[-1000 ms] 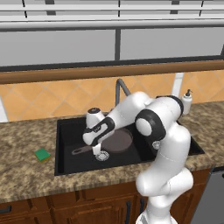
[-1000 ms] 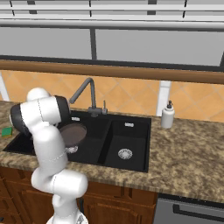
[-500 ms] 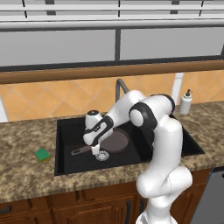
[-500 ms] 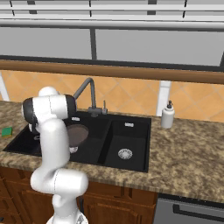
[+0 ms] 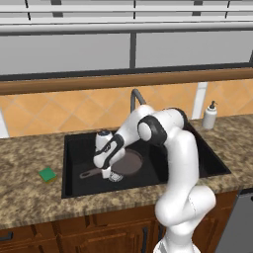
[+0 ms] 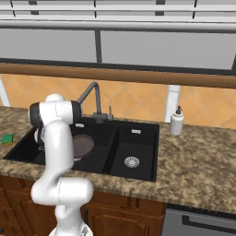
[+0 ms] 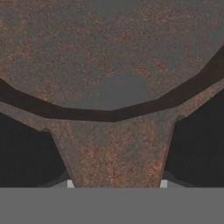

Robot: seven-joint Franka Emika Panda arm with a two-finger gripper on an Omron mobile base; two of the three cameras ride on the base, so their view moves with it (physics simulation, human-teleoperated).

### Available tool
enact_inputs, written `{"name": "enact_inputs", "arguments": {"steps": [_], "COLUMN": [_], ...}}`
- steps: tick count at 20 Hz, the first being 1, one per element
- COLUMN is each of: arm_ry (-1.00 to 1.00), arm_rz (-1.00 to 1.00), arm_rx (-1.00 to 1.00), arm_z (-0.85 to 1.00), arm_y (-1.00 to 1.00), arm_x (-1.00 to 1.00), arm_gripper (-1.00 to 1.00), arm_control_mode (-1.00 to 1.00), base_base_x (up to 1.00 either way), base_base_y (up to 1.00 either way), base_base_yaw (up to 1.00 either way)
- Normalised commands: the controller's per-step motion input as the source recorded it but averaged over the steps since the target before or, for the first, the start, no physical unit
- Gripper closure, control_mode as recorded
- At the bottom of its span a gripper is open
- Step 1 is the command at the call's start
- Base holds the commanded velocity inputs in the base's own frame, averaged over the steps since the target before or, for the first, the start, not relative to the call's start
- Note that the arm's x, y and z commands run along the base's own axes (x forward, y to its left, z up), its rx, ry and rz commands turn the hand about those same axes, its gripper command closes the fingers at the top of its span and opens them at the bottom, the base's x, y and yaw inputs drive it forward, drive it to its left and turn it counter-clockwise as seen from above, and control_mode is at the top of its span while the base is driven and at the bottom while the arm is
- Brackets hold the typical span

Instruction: Pick the pan and sponge and place them into the sink. Then turn on the water.

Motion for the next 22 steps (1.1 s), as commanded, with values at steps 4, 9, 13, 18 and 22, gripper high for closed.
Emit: {"name": "enact_inputs", "arguments": {"steps": [4,9,13,18,22], "arm_ry": [-0.04,-0.07,-0.07,-0.05,-0.04], "arm_rz": [-0.10,-0.11,-0.15,-0.15,-0.14], "arm_rx": [0.01,0.01,0.02,0.01,0.00], "arm_z": [-0.39,-0.37,-0.32,-0.36,-0.39], "arm_y": [0.23,0.24,0.24,0.36,0.43], "arm_x": [0.00,0.00,0.00,0.01,0.01], "arm_gripper": [1.00,1.00,1.00,1.00,1.00], "arm_control_mode": [-1.00,-1.00,-1.00,-1.00,-1.00], "base_base_x": [0.00,0.00,0.00,0.00,0.00], "base_base_y": [0.00,0.00,0.00,0.00,0.00], "base_base_yaw": [0.00,0.00,0.00,0.00,0.00]}}
